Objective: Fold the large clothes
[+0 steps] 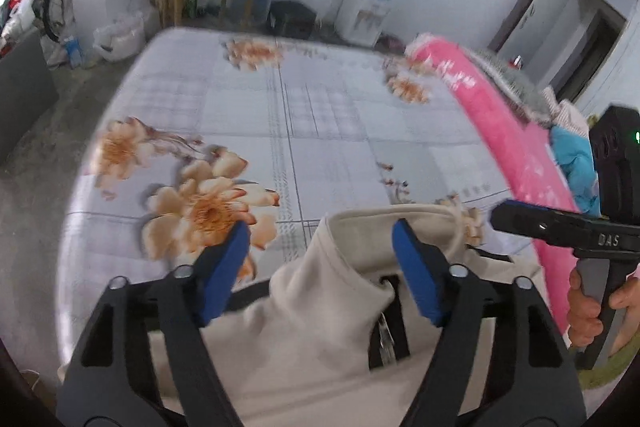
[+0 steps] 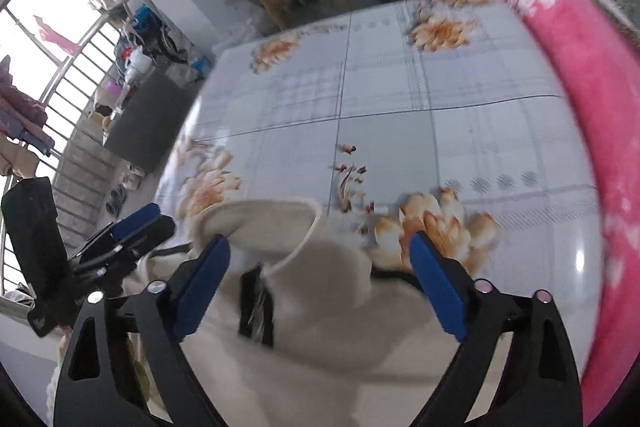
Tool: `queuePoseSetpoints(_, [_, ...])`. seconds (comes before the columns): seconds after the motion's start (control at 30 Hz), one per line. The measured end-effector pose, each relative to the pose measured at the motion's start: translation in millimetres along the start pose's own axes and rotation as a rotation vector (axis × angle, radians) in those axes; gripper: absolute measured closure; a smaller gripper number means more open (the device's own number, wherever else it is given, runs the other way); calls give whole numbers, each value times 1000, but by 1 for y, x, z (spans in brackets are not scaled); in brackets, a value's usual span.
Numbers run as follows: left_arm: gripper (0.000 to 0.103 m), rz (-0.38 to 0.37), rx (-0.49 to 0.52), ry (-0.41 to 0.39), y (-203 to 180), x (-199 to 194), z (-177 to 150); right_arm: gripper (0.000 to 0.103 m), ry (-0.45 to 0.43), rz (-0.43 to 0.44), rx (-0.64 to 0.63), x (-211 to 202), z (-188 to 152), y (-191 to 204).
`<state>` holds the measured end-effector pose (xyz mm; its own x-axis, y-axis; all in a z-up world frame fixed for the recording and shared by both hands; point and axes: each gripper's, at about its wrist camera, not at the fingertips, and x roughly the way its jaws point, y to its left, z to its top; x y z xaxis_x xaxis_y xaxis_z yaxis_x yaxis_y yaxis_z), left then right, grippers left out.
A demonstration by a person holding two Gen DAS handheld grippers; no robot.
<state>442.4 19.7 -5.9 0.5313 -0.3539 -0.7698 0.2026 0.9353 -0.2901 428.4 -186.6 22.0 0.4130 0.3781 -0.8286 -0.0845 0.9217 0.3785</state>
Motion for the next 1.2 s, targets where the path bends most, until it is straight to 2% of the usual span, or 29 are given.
queuePoseSetpoints(0.07, [50, 10, -6, 49, 2, 20, 0, 27, 35, 8, 11, 21, 8, -7])
queuePoseSetpoints(0.1, [54, 2, -11, 73, 3, 28, -1, 29, 53, 20, 16, 30, 9, -9])
queuePoseSetpoints(0.2, [77, -37, -16, 95, 4, 33, -7, 53, 99, 44, 18, 45, 4, -10])
queuePoseSetpoints(0.27, [87, -50, 1, 78, 1, 24, -11, 77, 105, 61, -18, 44, -3, -6])
queuePoseSetpoints(0.33, [91, -54, 41, 50, -6, 7, -17, 81, 88, 63, -65, 31, -13, 3])
queuePoseSetpoints(0.43, [92, -69, 86, 26, -17, -18, -25, 86, 63, 60, -147, 8, -27, 15])
queuePoseSetpoints(0.53, [92, -96, 144, 15, -28, -50, -45, 87, 51, 56, -227, -20, -53, 27])
queuePoseSetpoints(0.67, [92, -108, 208, 35, -39, -74, -81, 87, 64, 39, -307, -40, -94, 33])
queuePoseSetpoints(0.8, [90, -85, 239, 110, -37, -69, -124, 85, 128, -17, -366, -30, -143, 32])
queuePoseSetpoints(0.87, [86, -75, 232, 162, -30, -60, -138, 76, 177, -32, -357, -23, -160, 25])
queuePoseSetpoints(0.97, [79, -112, 187, 200, -16, -62, -148, 63, 181, -15, -354, -37, -161, 24])
queuePoseSetpoints(1.03, [73, -156, 177, 158, -9, -78, -147, 58, 134, 21, -369, -60, -154, 27])
queuePoseSetpoints(1.1, [72, -199, 169, 111, -5, -94, -146, 58, 81, 63, -380, -79, -146, 32])
queuePoseSetpoints(1.2, [73, -240, 130, 72, 1, -104, -143, 58, 41, 183, -312, -86, -126, 35])
